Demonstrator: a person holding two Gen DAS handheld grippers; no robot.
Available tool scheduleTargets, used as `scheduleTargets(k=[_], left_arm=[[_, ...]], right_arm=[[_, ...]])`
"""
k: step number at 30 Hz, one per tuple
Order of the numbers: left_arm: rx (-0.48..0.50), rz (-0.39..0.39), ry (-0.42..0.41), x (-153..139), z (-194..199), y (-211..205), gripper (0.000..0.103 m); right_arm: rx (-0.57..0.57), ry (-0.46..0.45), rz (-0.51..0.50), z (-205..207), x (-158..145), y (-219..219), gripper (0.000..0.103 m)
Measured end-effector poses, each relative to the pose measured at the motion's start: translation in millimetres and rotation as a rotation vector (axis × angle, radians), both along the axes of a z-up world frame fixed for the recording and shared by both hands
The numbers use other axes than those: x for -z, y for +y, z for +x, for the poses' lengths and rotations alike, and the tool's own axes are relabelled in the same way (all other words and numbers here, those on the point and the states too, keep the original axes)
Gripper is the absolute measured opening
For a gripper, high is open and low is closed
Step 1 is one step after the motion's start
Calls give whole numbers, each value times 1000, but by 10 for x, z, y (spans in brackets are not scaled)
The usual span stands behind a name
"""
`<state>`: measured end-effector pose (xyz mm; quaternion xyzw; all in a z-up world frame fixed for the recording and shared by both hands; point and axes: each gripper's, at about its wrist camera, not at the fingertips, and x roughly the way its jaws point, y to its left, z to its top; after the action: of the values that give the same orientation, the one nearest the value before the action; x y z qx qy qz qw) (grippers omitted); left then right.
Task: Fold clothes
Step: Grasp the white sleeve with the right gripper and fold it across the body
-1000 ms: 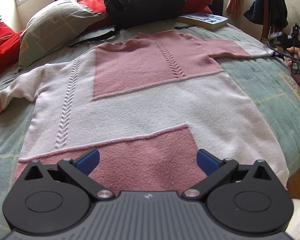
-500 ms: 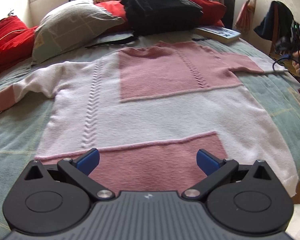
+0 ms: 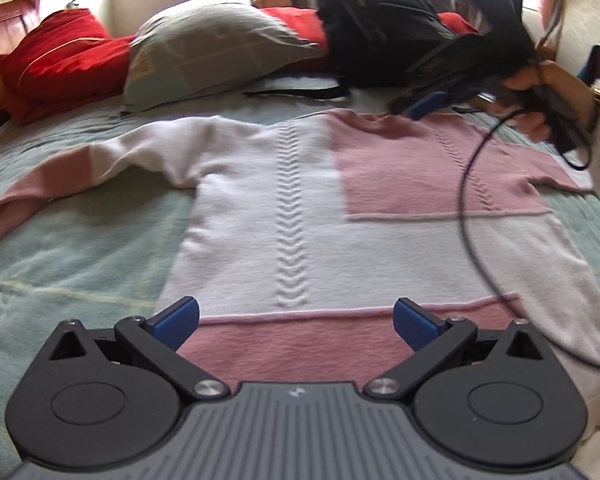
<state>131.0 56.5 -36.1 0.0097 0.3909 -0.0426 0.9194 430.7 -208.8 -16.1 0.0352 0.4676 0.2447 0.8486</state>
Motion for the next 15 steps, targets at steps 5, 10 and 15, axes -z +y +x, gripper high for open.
scheduleTargets(k=[5,10,15], left_arm=[[-45,-16,5,52,-3,262,102],[-68,-46,6,111,38,439,102],[-87,-51,-12,85,23,519,102]], right_arm=[[-104,52,-21,256,260,721,46],[-79,18,-13,391,444,834,44],[-76,-27,-34,380,247,885,45]])
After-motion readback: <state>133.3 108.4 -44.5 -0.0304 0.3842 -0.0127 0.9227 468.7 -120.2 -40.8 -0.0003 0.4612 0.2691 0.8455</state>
